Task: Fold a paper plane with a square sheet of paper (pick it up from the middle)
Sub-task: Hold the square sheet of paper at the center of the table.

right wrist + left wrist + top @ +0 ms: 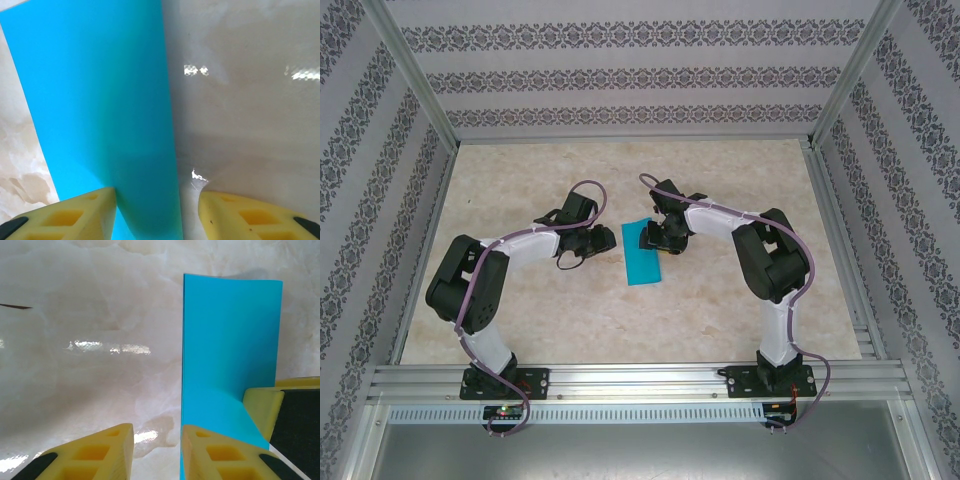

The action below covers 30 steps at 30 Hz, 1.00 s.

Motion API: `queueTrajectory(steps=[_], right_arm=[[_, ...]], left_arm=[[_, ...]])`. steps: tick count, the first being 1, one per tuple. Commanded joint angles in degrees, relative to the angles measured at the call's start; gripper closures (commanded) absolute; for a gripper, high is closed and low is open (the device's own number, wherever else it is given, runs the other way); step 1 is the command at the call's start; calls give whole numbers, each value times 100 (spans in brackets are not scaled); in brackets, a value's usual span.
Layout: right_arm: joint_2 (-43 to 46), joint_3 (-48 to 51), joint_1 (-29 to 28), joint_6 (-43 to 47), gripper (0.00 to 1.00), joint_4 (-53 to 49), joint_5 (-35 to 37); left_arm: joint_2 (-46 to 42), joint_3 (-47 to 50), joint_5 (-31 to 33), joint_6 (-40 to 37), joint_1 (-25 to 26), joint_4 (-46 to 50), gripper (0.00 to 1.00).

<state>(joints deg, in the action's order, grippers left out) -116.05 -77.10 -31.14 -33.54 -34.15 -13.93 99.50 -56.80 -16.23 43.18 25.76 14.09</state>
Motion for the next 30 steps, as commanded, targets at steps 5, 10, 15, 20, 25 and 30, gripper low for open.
queueTrajectory(steps=[5, 10, 15, 20, 25, 30], right_arm=[[-806, 266, -110, -277, 50, 14, 340], [-866, 235, -128, -156, 50, -39, 329], [-866, 215, -182, 58, 49, -142, 397], [-928, 214, -192, 70, 49, -170, 409], [-929, 221, -195, 44, 49, -161, 436], [-959, 227, -197, 0, 49, -170, 462]], left_arm=[[148, -102, -171, 96, -62, -270, 70], [198, -122, -275, 80, -60, -321, 71], [306, -206, -435, 63, -46, -376, 72], [402, -253, -567, 106, -36, -464, 73], [528, -297, -771, 186, 23, -650, 75], [707, -352, -1009, 327, 127, -875, 79]])
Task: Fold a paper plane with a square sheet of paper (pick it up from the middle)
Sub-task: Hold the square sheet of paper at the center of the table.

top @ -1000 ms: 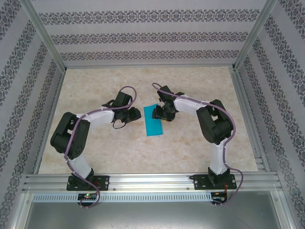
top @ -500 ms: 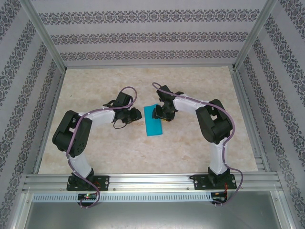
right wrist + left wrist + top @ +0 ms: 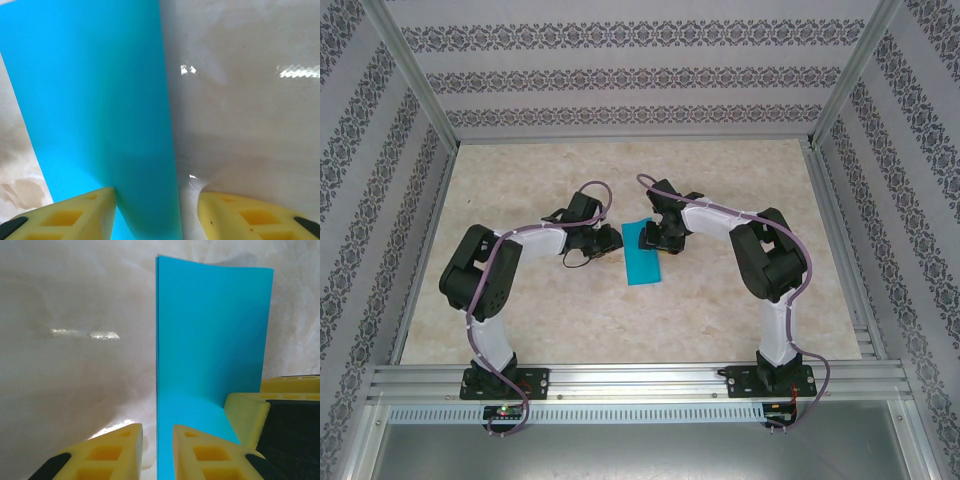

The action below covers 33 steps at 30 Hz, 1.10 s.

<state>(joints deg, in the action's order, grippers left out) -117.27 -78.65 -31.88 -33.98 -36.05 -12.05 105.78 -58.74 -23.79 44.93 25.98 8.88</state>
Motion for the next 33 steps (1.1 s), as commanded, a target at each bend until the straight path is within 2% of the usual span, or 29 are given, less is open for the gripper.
queueTrajectory(steps=[1, 17, 33], right_arm=[[-854, 381, -117, 28, 49, 20, 266], [-934, 421, -118, -33, 49, 89, 161], [-1033, 465, -161, 110, 49, 108, 153]], left_arm=[[106, -167, -267, 171, 122, -366, 80], [502, -296, -499, 254, 235, -456, 91], [424, -300, -499, 187, 246, -418, 92]])
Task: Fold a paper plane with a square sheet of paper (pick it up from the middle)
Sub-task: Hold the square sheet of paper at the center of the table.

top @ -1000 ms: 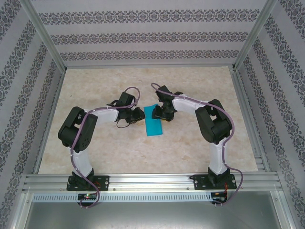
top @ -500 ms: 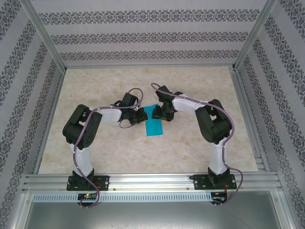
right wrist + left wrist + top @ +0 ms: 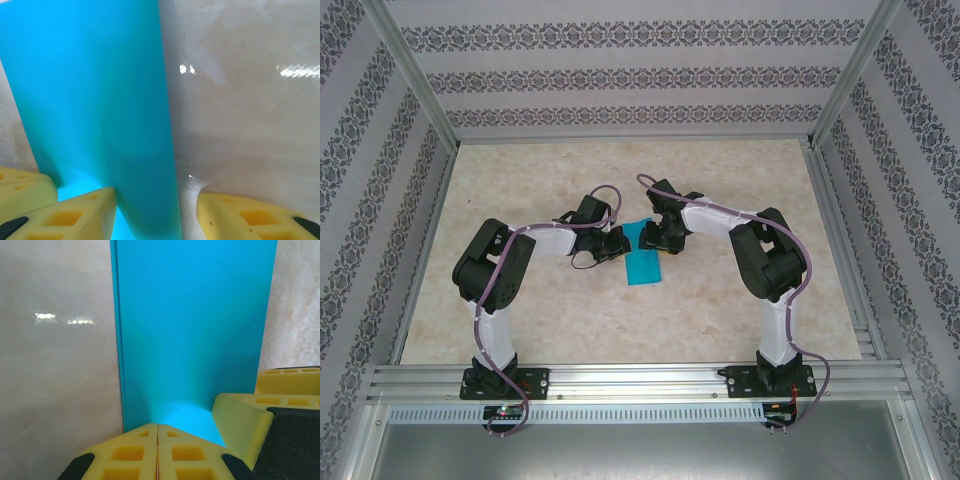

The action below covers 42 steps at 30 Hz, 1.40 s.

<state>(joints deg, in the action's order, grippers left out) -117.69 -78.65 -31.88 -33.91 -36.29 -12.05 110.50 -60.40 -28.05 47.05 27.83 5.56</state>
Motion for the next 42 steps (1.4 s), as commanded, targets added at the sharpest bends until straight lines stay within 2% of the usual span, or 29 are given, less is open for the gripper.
queueTrajectory(steps=[1, 10, 18, 30, 34, 38, 42], right_arm=[[-1000, 465, -177, 104, 49, 135, 155], [-1036, 456, -188, 107, 49, 140, 143], [-802, 440, -187, 92, 49, 88, 125], [844, 327, 152, 4, 45, 122, -58], [1326, 568, 200, 181, 42, 497, -56], [1344, 641, 170, 276, 49, 821, -614], [1019, 369, -14, 256, 72, 861, -1041]], left_arm=[[-41, -119, -76, -18, 64, -111, 92], [60, -141, -53, -42, 67, 68, 93], [215, -220, 261, -356, 140, 957, 93], [567, -117, 633, -411, 143, 1476, 94], [665, -164, 731, -420, 152, 1640, 95], [718, -223, 777, -404, 148, 1747, 96], [770, -270, 850, -391, 145, 1894, 97]])
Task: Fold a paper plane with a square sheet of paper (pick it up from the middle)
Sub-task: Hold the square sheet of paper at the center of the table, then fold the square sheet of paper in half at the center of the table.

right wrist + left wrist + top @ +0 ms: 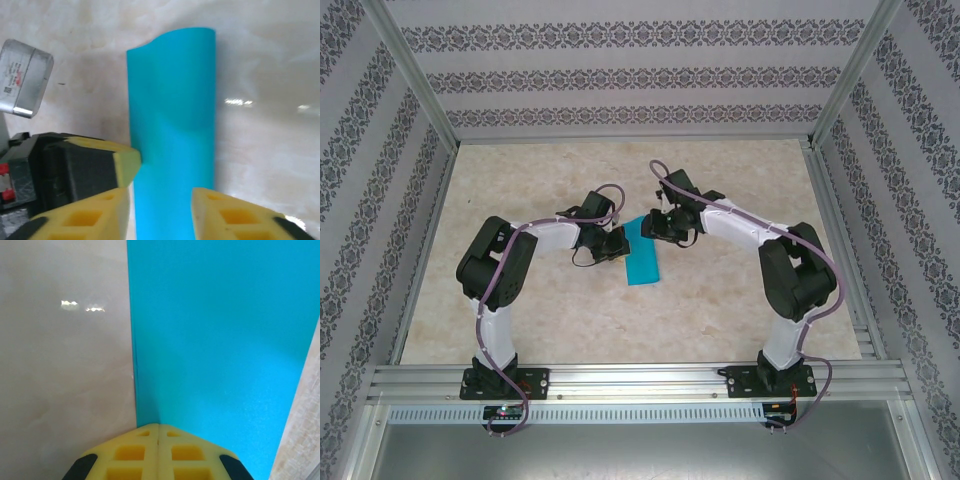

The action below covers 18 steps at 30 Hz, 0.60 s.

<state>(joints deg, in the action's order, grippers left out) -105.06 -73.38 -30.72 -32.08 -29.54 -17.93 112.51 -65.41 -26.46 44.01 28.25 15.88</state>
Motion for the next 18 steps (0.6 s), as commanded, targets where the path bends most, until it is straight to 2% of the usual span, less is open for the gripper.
queueTrajectory(steps=[1, 4, 6, 18], right_arm=[[-356, -244, -168, 38, 79, 173, -518], [-704, -474, -232, -53, 94, 73, -593], [-882, -574, -252, -86, 99, 11, -597], [-1293, -622, -229, 116, 100, -341, -349]], left_arm=[[578, 213, 691, -85, 103, 879, 98], [583, 195, 721, -51, 109, 946, 98], [597, 159, 734, -53, 103, 1000, 99], [702, 182, 886, 89, 104, 1235, 100]])
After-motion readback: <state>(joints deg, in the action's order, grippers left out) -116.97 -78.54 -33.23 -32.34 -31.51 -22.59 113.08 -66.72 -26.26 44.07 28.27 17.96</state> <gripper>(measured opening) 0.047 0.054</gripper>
